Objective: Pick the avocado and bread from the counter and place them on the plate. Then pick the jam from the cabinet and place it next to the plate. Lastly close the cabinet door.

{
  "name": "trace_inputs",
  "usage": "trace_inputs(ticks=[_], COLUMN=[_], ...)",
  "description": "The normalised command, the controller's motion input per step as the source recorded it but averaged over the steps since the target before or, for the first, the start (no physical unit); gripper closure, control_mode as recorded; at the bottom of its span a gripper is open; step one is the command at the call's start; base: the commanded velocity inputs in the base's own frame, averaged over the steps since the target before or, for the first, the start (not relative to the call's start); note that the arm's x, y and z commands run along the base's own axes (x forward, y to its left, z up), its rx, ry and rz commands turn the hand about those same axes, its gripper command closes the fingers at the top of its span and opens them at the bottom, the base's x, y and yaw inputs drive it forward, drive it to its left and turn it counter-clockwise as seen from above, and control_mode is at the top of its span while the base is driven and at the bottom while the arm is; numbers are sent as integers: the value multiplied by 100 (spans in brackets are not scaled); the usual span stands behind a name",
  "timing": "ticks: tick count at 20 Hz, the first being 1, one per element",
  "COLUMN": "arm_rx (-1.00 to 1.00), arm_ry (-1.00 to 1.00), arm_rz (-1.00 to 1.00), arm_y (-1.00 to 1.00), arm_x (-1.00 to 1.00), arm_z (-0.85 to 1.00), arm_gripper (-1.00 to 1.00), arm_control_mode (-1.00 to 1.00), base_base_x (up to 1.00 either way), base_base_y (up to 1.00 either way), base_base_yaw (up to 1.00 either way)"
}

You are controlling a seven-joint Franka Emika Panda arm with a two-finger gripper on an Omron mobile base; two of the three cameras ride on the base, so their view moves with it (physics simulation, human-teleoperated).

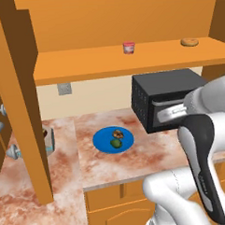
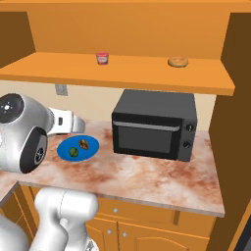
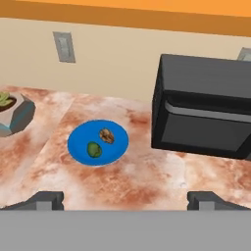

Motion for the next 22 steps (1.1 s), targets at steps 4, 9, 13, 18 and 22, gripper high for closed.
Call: trace_inputs(ticks=[4,9,13,18,22], arm_rx=[0,0,0,0,0], arm_ry=[-2,-7,-23,-22,-6], arm_rz=[0,0,0,0,0], arm_y=[-2,0,0,0,0], arm_x=[0,0,3,15,26], arm_z=[44,41,24,20,23], arm_gripper=[-100,-100,-100,-100,-100], arm_control_mode=[-100,-100,-100,-100,-100], base_base_x=[0,0,0,0,0], base_base_y=[0,0,0,0,0], base_base_yaw=[0,0,0,0,0])
